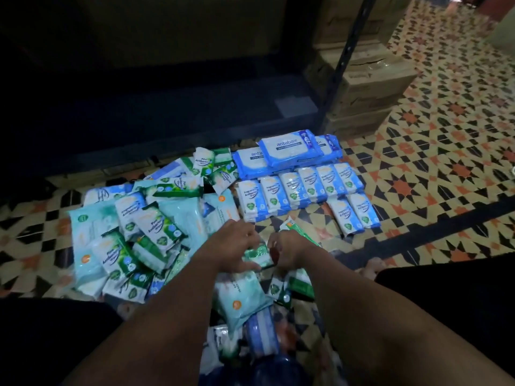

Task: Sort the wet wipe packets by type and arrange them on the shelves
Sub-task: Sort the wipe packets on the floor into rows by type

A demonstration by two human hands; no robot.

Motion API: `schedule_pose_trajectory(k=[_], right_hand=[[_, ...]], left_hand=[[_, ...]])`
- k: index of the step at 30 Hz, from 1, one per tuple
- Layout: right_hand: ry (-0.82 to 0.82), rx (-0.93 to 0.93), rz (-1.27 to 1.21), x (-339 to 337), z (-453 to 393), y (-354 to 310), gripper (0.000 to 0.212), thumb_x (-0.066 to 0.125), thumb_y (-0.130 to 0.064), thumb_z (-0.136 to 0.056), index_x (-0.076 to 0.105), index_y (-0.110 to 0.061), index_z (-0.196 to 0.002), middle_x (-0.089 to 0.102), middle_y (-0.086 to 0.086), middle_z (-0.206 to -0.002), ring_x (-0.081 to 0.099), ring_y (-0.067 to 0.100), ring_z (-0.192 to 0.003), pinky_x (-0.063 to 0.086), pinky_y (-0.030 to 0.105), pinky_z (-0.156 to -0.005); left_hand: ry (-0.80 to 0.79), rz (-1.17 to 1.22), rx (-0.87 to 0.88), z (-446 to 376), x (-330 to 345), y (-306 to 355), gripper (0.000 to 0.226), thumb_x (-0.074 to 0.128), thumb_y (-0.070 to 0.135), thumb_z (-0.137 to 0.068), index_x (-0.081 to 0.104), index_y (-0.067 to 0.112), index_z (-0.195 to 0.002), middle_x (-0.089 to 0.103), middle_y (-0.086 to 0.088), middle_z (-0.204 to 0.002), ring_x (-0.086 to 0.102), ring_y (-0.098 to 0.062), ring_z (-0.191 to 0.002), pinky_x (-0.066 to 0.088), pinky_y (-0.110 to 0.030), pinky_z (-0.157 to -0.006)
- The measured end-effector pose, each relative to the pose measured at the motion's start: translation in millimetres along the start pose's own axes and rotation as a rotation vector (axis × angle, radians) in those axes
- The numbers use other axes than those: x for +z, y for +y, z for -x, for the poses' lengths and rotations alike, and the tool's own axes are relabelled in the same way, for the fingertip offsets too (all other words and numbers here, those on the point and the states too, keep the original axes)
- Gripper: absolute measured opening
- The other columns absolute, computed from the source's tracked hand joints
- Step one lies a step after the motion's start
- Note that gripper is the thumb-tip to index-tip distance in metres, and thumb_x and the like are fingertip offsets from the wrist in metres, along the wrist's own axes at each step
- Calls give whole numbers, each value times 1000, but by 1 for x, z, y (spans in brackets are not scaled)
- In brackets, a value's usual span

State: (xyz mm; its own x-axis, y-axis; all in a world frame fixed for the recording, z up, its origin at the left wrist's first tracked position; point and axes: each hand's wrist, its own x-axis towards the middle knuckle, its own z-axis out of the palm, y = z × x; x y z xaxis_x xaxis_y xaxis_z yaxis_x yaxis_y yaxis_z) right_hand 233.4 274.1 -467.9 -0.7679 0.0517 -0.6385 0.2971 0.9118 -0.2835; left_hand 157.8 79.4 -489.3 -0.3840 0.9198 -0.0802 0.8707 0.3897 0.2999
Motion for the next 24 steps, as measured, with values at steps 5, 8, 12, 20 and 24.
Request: schedule_pose_trajectory(k=[5, 8, 12, 20, 24], right_hand=[[13, 18, 95, 22, 21, 1, 96, 99, -36, -50, 48, -28, -132, 46, 6, -131, 37, 31, -124, 46, 44, -100], [24, 18, 64, 27, 25, 5, 99, 99, -41, -43, 48, -33, -127, 46, 4, -130, 37, 31, -125, 44, 47, -102], [50, 5, 58, 32, 30, 8, 105, 98, -47, -38, 46, -33, -129, 45, 3, -129, 38, 29, -122, 43, 43, -101], [74, -78, 253, 60, 42, -1, 84, 90, -64, -49, 54, -31, -117, 28, 7, -147, 21, 32, -137, 24, 49, -111], [104, -125, 241, 58, 36, -6, 72, 85, -70, -54, 60, -31, -109, 30, 8, -149, 18, 34, -141, 22, 50, -110]], left_hand=[[-212, -31, 107, 19, 28, 43, 73, 63, 89, -58, 66, 27, -97, 49, 1, -110, 38, -20, -107, 30, -42, -100], [-375, -141, 116, 19, 29, 53, 90, 69, 89, -53, 62, 31, -121, 45, -4, -124, 34, -24, -117, 15, -48, -112], [-513, -201, 117, 17, 32, 59, 105, 79, 80, -49, 50, 31, -137, 43, -7, -136, 31, -29, -130, 2, -57, -119], [-481, -192, 70, 19, 7, 30, 101, 91, 44, -55, 44, 37, -144, 37, 2, -150, 11, -23, -151, -16, -57, -118], [-301, -217, -11, 26, 0, 3, 81, 76, 34, -77, 40, 37, -149, 22, 2, -165, 2, -20, -155, -8, -52, -120]])
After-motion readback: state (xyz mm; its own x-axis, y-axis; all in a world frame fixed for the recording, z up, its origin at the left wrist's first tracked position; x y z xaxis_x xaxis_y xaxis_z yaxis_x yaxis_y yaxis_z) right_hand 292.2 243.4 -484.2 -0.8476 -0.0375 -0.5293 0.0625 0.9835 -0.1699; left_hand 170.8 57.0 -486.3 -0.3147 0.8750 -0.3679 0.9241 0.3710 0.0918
